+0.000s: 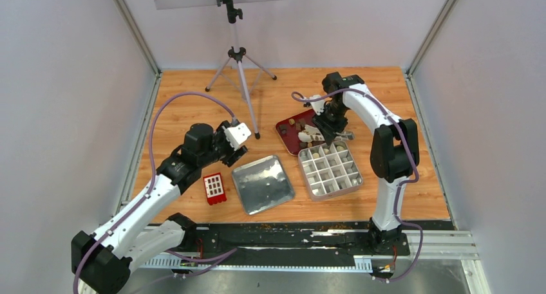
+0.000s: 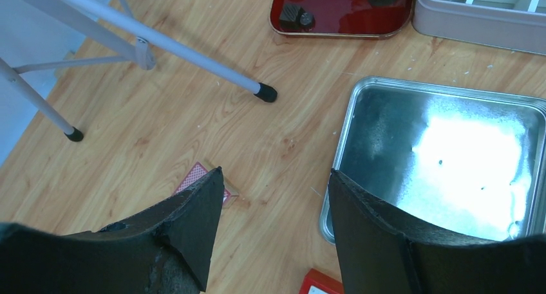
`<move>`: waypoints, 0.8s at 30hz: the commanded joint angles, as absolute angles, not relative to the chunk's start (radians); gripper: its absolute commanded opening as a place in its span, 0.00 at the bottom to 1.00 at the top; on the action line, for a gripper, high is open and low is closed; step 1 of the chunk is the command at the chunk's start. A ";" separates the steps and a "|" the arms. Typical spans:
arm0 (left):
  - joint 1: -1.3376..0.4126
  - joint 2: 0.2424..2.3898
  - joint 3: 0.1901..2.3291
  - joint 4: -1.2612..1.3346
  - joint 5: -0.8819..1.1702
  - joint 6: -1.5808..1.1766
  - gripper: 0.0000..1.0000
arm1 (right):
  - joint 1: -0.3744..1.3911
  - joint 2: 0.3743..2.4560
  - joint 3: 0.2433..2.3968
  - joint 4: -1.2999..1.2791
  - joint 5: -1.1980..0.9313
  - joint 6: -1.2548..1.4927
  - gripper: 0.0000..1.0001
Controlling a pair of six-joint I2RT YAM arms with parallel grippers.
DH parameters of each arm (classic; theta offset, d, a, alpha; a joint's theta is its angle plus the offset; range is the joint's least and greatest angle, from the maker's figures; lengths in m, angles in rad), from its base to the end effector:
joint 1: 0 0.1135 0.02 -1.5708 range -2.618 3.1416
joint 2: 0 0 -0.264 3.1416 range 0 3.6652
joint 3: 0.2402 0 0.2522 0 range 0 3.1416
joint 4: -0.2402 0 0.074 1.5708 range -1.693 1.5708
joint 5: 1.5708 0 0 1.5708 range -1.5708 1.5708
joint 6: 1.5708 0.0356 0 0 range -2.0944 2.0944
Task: Pack the chocolate
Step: Pick up the fake chocolate from the plate.
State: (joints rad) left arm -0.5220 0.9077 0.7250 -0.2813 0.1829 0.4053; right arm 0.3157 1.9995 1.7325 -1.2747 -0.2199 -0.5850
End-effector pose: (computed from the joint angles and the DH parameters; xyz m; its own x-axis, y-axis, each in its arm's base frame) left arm 0.1760 -0.1087 0.2873 -0.1076 0.5092 -0.8539 0.7331 0.6208 0.2778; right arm 0.3636 0.1269 0.2382 -0.6215 -0.7699 -0.1447 -0.7823 0.6004 0.1657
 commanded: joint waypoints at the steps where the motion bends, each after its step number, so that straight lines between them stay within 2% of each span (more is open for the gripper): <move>1: -0.513 0.885 0.721 -0.244 0.206 0.381 0.69 | 0.319 1.995 1.747 -1.257 -0.169 -0.575 0.40; 4: -0.507 0.880 0.718 -0.244 0.208 0.377 0.69 | 0.327 2.000 1.754 -1.256 -0.176 -0.575 0.39; 12: -0.502 0.878 0.713 -0.236 0.219 0.365 0.70 | 0.356 1.977 1.794 -1.262 -0.197 -0.587 0.22; 18: -0.502 0.883 0.711 -0.235 0.211 0.378 0.70 | 0.354 1.879 1.807 -1.315 -0.207 -0.598 0.19; 24: -0.502 0.898 0.714 -0.237 0.211 0.388 0.70 | 0.348 1.732 1.723 -1.340 -0.224 -0.604 0.17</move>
